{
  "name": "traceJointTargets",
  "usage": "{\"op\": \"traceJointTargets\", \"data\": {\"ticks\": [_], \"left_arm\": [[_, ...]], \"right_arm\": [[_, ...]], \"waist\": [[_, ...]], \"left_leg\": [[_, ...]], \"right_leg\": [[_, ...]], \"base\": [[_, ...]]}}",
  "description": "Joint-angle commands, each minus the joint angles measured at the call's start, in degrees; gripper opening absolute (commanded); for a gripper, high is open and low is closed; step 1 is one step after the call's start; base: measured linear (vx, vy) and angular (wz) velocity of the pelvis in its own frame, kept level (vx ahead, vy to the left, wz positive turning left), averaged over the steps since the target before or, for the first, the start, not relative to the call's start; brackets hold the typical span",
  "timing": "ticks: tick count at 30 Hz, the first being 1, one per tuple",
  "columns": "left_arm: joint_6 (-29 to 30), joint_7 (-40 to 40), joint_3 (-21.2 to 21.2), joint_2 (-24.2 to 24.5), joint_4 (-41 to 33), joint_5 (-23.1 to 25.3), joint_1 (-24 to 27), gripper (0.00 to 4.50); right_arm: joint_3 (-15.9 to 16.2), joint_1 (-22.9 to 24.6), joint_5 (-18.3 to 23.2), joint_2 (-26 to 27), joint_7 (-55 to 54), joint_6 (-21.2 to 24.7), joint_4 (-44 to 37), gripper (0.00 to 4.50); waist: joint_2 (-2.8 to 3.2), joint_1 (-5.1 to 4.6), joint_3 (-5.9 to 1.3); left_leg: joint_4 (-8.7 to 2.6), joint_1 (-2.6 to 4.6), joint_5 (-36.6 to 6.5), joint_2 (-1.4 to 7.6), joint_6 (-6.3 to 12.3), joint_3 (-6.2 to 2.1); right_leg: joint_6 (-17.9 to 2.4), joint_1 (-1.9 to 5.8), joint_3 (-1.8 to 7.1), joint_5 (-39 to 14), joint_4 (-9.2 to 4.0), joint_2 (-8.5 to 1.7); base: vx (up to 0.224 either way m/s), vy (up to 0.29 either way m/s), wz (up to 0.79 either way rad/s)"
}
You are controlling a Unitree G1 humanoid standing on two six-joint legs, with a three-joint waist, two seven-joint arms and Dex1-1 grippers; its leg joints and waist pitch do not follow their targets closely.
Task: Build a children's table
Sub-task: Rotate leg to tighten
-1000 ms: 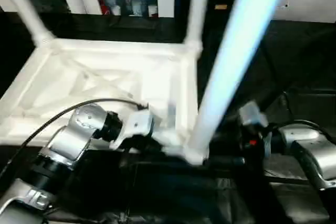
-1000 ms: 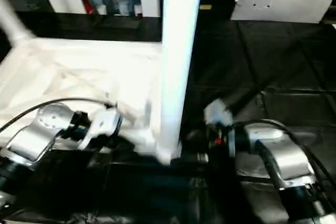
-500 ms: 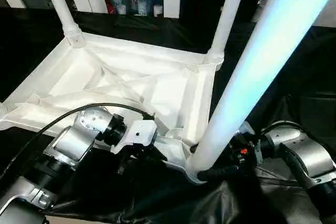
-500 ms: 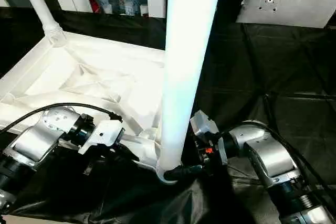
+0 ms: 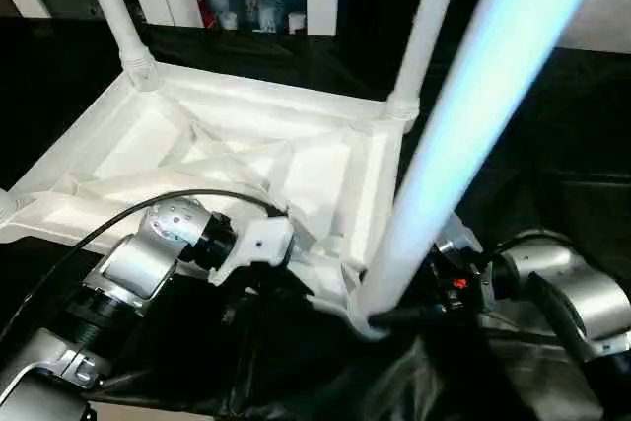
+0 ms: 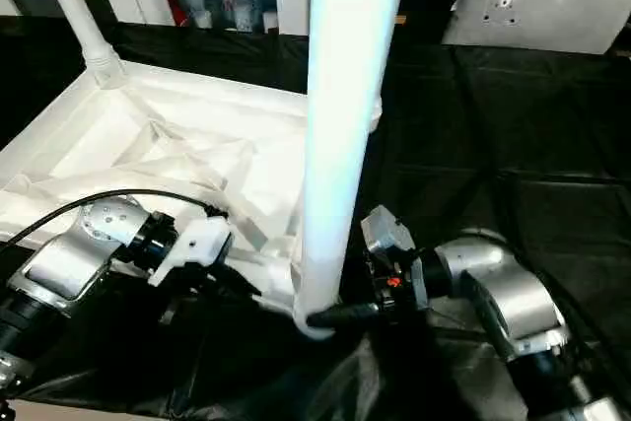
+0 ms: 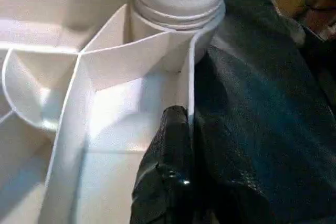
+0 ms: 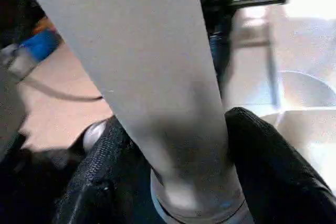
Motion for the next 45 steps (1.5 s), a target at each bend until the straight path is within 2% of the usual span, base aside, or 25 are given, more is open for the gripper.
{"op": "traceJointTargets", "data": {"ticks": [1,2,3,5,6,9,11,12,13,14,15,18,21,22,24,26,28,31,33,35,39,41,42,44,45], "left_arm": [[5.02,5.35,-0.66,-4.11,-2.18,-0.95,0.19,0.0],[5.02,5.35,-0.66,-4.11,-2.18,-0.95,0.19,0.0],[9.84,10.65,0.48,-6.81,-2.81,-0.28,-0.16,0.0],[12.17,13.42,0.88,-8.39,-3.14,0.29,-0.33,0.0],[14.47,17.14,1.27,-10.7,-3.16,1.26,-0.67,0.0],[18.25,23.48,1.96,-14.73,-2.77,2.75,-1.29,0.0],[19.01,25.83,2.4,-16.09,-2.05,3.34,-1.69,0.0],[20.71,30.52,3.19,-18.71,-0.58,4.56,-2.6,0.0],[21.94,33.04,3.74,-20.09,-0.13,5.36,-3.03,0.0],[21.94,33.04,3.74,-20.09,-0.13,5.36,-3.03,0.0],[23.4,38.3,5.26,-22.79,1.32,6.61,-4.05,0.0],[24.21,45.68,7.13,-26.48,3.34,8.47,-5.47,0.0],[24.14,49.08,7.47,-28.17,3.79,9.36,-6.0,0.0],[23.83,49.51,7.24,-28.42,3.64,9.45,-6.02,0.0],[23.25,48.83,6.64,-28.03,3.05,9.88,-5.8,0.0],[22.96,47.77,6.24,-27.36,2.6,10.17,-5.43,0.0],[21.93,45.72,5.52,-25.98,2.07,10.17,-4.7,0.0],[20.8,43.74,4.85,-24.56,1.46,9.84,-3.9,0.0],[19.44,40.55,4.43,-21.82,1.08,9.22,-2.76,0.0],[17.49,37.75,4.03,-19.92,1.12,8.77,-2.15,0.0],[13.94,33.05,3.94,-16.53,1.46,7.53,-0.97,0.0],[12.44,31.29,3.78,-15.38,1.57,7.09,-0.6,0.0],[8.78,25.89,3.21,-12.41,1.23,5.6,0.58,0.0],[6.6,22.64,2.8,-10.62,0.88,4.8,1.26,0.0],[4.7,18.99,2.29,-8.43,0.63,4.16,1.96,0.0]], "right_arm": [[-0.36,0.82,0.96,4.03,-8.38,2.4,-1.41,2.27],[-0.36,0.82,0.96,4.03,-8.38,2.4,-1.41,2.27],[-2.02,1.91,0.12,8.28,-16.63,4.09,-2.47,2.24],[-3.11,2.29,-0.76,11.18,-22.26,5.35,-2.83,2.22],[-4.28,2.21,-1.93,14.77,-28.59,6.79,-2.79,2.22],[-5.94,1.69,-4.4,20.1,-38.41,8.75,-2.38,2.21],[-6.17,1.38,-5.43,21.47,-41.02,8.85,-2.06,2.2],[-7.08,0.82,-6.72,24.49,-46.32,9.63,-1.42,2.2],[-7.64,0.64,-7.19,26.16,-49.1,10.42,-1.39,2.2],[-7.64,0.64,-7.19,26.16,-49.1,10.42,-1.39,2.18],[-7.7,-0.32,-9.81,28.53,-54.25,10.16,-0.32,2.17],[-9.3,-2.41,-12.67,32.71,-62.76,9.58,2.37,2.17],[-10.74,-3.84,-13.57,35.29,-67.09,8.01,4.08,2.17],[-11.0,-4.23,-13.57,35.7,-67.68,6.97,4.49,2.67],[-11.89,-4.29,-13.47,36.29,-68.13,6.46,4.38,2.79],[-12.08,-4.09,-13.82,35.93,-67.7,6.02,4.27,2.85],[-12.26,-3.67,-13.84,34.68,-66.19,5.02,3.99,3.23],[-12.44,-3.12,-13.46,33.18,-64.43,4.05,3.4,3.25],[-12.42,-1.62,-11.69,28.92,-58.06,2.28,1.43,3.65],[-12.68,-0.81,-10.58,26.24,-54.31,2.52,0.26,3.68],[-11.64,0.85,-8.8,19.63,-44.52,1.92,-2.11,4.12],[-11.61,1.15,-8.36,17.74,-41.7,1.47,-2.44,4.12],[-11.54,1.36,-7.17,13.33,-35.58,0.44,-2.43,4.25],[-11.34,1.36,-6.52,11.0,-32.21,-0.27,-2.34,4.39],[-10.96,1.32,-5.42,8.19,-27.89,-0.48,-2.31,4.39]], "waist": [[-0.8,-0.46,-3.13],[-0.85,-0.6,-3.05],[-0.82,-0.77,-2.79],[-0.92,-1.31,-2.61],[-0.85,-2.17,-2.61],[-0.79,-3.3,-2.6],[-0.82,-3.6,-2.75],[-0.84,-3.9,-2.81],[-0.74,-4.05,-2.64],[-0.77,-4.0,-2.79],[-0.69,-4.09,-2.79],[-0.6,-4.28,-2.8],[-0.59,-4.12,-3.07],[-0.64,-4.18,-3.19],[-0.62,-4.15,-3.14],[-0.67,-4.14,-3.09],[-0.56,-4.08,-3.02],[-0.53,-4.19,-3.07],[-0.57,-4.0,-3.18],[-0.82,-4.22,-3.26],[-0.74,-4.0,-3.11],[-0.75,-4.0,-3.24],[-0.72,-3.99,-3.28],[-0.74,-3.92,-3.3],[-0.64,-3.83,-3.18]], "left_leg": [[-3.91,0.96,-10.28,3.58,4.31,-1.53],[-3.89,1.11,-10.7,3.6,3.89,-1.36],[-4.07,1.23,-11.82,3.64,3.01,-1.47],[-4.52,1.1,-13.36,3.45,1.4,-1.93],[-4.72,0.78,-14.66,3.21,0.43,-2.37],[-4.79,0.85,-15.43,3.16,-0.08,-2.44],[-4.72,0.7,-14.43,3.09,0.11,-2.42],[-4.68,0.75,-13.27,2.92,0.95,-2.18],[-4.63,1.18,-13.47,2.94,1.17,-1.94],[-4.48,1.37,-13.52,2.91,1.24,-1.87],[-4.51,1.13,-12.37,2.86,1.46,-1.86],[-4.63,1.22,-12.17,2.99,1.21,-1.87],[-4.6,1.08,-10.81,2.97,1.64,-1.91],[-4.48,1.05,-9.65,2.91,2.35,-1.7],[-4.44,0.95,-9.01,2.83,3.21,-1.64],[-4.49,0.93,-9.05,2.83,3.59,-1.65],[-4.58,0.95,-9.23,2.93,3.52,-1.68],[-4.6,0.87,-9.07,2.99,3.65,-1.7],[-4.44,0.88,-8.25,3.07,4.32,-1.66],[-4.31,0.45,-6.52,2.95,5.58,-1.63],[-4.2,0.65,-6.84,2.9,6.28,-1.46],[-4.11,0.71,-6.82,2.92,6.41,-1.44],[-4.11,0.75,-6.32,3.04,6.74,-1.48],[-4.12,0.8,-6.53,3.15,7.13,-1.55],[-4.12,0.98,-7.11,3.21,7.23,-1.45]], "right_leg": [[-11.82,2.79,3.54,-19.02,-5.18,-5.63],[-11.2,2.56,3.67,-20.3,-5.45,-5.6],[-10.59,2.37,3.73,-22.98,-5.74,-5.58],[-9.25,2.47,3.46,-26.81,-5.94,-5.52],[-7.71,2.83,3.28,-29.64,-6.15,-5.73],[-7.2,2.64,3.39,-29.55,-6.38,-5.65],[-7.4,2.8,3.37,-27.84,-6.31,-5.68],[-7.64,2.77,3.4,-25.18,-6.44,-5.41],[-8.21,2.27,3.54,-24.57,-6.65,-5.28],[-8.48,2.22,3.63,-24.15,-6.62,-5.29],[-8.86,2.5,3.63,-22.29,-6.43,-5.19],[-9.98,2.37,3.57,-19.57,-6.18,-5.03],[-10.17,2.85,3.56,-16.29,-6.0,-5.1],[-10.69,2.86,3.62,-12.85,-5.84,-5.1],[-10.94,3.04,3.65,-11.63,-5.75,-5.1],[-10.76,3.1,3.57,-12.13,-5.83,-5.12],[-10.47,3.07,3.55,-13.03,-5.92,-5.12],[-10.57,3.2,3.54,-11.98,-5.77,-5.06],[-10.81,3.45,3.59,-9.85,-5.61,-5.11],[-11.96,3.79,3.52,-6.97,-5.24,-5.09],[-12.02,3.73,3.49,-9.06,-5.5,-5.04],[-12.04,3.78,3.48,-8.92,-5.48,-4.95],[-12.45,3.62,3.45,-8.06,-5.33,-4.97],[-12.63,3.77,3.44,-8.04,-5.27,-5.01],[-12.72,3.51,3.5,-8.75,-5.35,-5.01]], "base": [[0.0,0.0,0.0],[0.0,0.0,0.0],[0.0,0.0,0.0],[0.0,0.0,0.0],[0.0,0.0,0.0],[0.0,0.0,0.0],[0.0,0.0,0.0],[0.0,0.0,0.0],[0.0,0.0,0.0],[0.0,0.0,0.0],[0.0,0.0,0.0],[0.0,0.0,0.0],[0.0,0.0,0.0],[0.0,0.0,0.0],[0.0,0.0,0.0],[0.0,0.0,0.0],[0.0,0.0,0.0],[0.0,0.0,0.0],[0.0,0.0,0.0],[0.0,0.0,0.0],[0.0,0.0,0.0],[0.0,0.0,0.0],[0.0,0.0,0.0],[0.0,0.0,0.0],[0.0,0.0,0.0]]}}
